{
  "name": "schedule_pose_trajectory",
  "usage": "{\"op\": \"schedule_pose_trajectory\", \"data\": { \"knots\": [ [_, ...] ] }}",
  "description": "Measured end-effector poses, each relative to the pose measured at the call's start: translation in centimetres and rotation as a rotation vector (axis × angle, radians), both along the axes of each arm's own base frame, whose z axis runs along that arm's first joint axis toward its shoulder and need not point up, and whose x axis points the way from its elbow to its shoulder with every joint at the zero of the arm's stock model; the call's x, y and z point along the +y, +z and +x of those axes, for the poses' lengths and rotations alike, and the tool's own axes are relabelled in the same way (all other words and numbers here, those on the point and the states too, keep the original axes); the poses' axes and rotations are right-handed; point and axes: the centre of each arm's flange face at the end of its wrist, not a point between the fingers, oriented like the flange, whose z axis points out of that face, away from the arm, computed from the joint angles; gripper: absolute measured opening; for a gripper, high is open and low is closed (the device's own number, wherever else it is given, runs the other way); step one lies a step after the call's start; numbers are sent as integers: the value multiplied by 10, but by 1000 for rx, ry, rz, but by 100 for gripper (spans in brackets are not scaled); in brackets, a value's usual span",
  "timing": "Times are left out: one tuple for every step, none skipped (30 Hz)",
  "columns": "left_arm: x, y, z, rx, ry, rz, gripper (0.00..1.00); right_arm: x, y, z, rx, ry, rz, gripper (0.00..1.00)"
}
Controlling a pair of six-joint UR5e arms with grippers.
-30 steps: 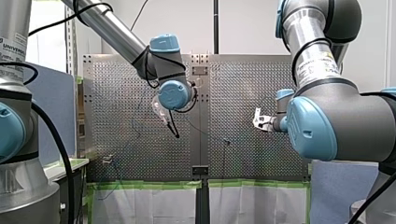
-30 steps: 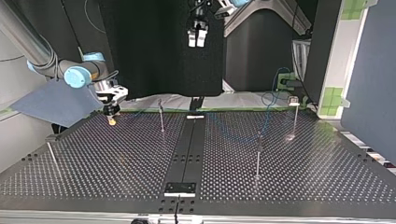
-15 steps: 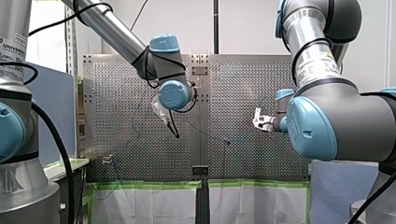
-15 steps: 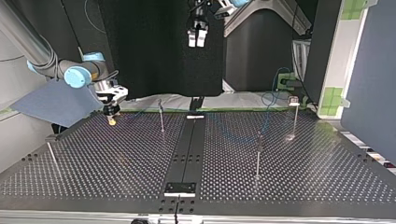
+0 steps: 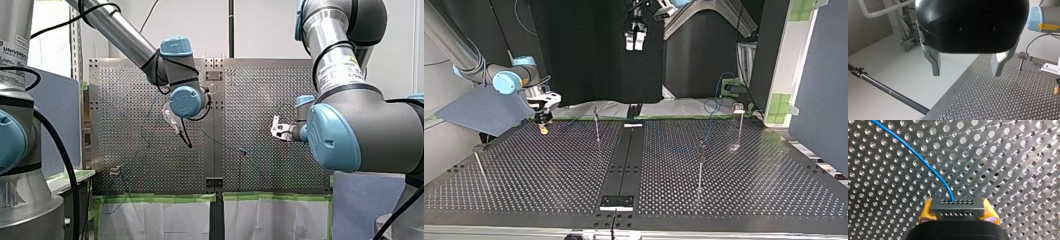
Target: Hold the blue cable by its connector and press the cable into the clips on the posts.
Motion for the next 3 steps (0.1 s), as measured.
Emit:
{"op": "schedule_pose_trajectory", "data": {
  "knots": [
    [0, 0, 0, 0, 0, 0, 100, 0, 0, 0, 0, 0, 0, 0],
    [0, 0, 0, 0, 0, 0, 100, 0, 0, 0, 0, 0, 0, 0],
    [0, 0, 0, 0, 0, 0, 100, 0, 0, 0, 0, 0, 0, 0]
  ]
}}
